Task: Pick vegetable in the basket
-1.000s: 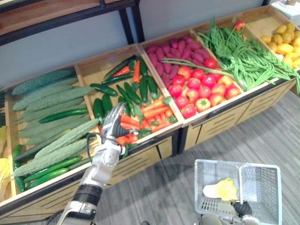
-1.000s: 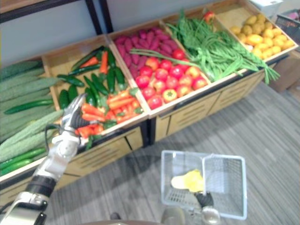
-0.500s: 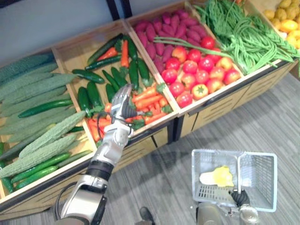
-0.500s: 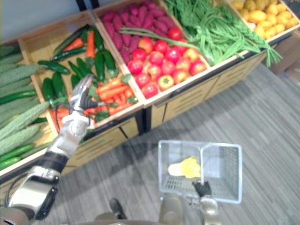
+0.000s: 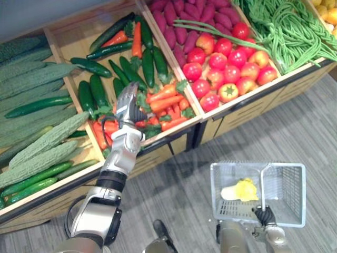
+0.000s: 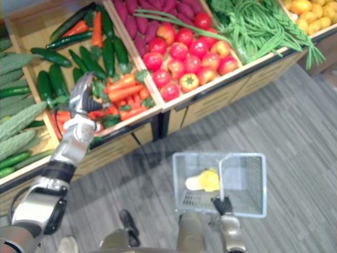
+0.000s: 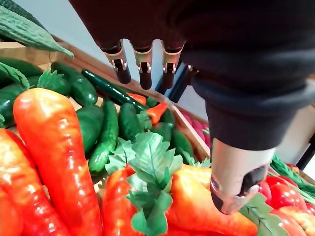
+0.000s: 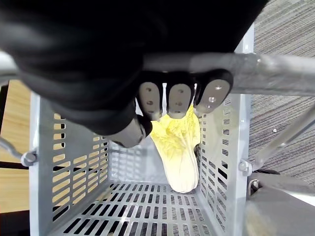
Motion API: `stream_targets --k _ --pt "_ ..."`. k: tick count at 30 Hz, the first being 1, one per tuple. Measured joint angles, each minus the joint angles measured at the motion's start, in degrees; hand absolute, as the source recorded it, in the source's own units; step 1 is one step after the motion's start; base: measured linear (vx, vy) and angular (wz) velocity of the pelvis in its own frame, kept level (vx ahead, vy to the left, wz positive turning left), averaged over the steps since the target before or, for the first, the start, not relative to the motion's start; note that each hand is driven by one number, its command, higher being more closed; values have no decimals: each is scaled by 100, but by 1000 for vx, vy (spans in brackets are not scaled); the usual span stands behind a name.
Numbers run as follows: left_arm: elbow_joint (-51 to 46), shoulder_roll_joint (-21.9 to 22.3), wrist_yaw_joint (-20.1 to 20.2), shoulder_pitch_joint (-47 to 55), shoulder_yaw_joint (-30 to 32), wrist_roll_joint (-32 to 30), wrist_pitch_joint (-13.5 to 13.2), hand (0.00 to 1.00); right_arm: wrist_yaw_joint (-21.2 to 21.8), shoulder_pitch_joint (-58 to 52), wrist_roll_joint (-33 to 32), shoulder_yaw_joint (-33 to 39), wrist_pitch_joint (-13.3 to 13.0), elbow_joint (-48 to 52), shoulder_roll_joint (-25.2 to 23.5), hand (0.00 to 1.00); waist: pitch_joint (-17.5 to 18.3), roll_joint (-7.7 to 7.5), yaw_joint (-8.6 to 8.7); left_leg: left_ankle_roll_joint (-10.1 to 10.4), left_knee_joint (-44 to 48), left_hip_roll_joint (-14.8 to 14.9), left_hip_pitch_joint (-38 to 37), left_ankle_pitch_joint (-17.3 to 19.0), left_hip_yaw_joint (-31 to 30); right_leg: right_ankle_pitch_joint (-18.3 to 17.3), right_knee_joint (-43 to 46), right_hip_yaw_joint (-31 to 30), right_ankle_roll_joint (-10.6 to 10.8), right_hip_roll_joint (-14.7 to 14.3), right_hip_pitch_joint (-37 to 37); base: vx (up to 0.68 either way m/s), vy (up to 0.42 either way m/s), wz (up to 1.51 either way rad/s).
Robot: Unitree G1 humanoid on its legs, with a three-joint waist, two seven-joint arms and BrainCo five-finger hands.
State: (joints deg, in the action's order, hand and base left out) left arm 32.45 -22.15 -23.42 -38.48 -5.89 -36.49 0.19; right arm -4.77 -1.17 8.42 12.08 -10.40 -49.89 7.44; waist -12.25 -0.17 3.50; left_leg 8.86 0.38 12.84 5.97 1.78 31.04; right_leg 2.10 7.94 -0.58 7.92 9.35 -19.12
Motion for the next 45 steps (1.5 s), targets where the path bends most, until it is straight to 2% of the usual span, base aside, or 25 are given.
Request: stream_targets --k 3,19,22,32,45 --pt "0 0 -92 -126 -14 -27 -1 0 -5 12 -3 -168 -27 19 3 100 -31 -26 -61 18 1 15 90 -18 1 4 -3 3 3 -15 -102 23 -10 0" --pt "-1 -5 -106 -251 -177 -81 -6 0 -86 46 -168 -356 -39 114 45 100 -122 -38 -71 36 -22 23 121 -30 91 141 -7 -30 -59 -55 -239 13 1 -4" --pt "-1 -23 -108 -308 -274 -81 -7 0 -101 109 -168 -360 -37 135 58 100 -163 -25 -62 39 -21 33 198 -49 144 307 -88 -100 -86 -92 -328 0 4 -12" --pt "14 -24 -108 -369 -341 -84 -14 0 -109 150 -175 -362 -95 187 55 100 -248 -26 -65 68 -31 54 336 -126 154 307 -119 -150 -85 -127 -480 -2 -5 -1" --pt "467 -23 -115 -568 -229 -82 54 0 -112 165 -221 -392 -167 298 50 100 -301 -60 -54 102 -328 63 510 -420 285 306 -310 -303 -85 -246 -761 -8 -19 -5"
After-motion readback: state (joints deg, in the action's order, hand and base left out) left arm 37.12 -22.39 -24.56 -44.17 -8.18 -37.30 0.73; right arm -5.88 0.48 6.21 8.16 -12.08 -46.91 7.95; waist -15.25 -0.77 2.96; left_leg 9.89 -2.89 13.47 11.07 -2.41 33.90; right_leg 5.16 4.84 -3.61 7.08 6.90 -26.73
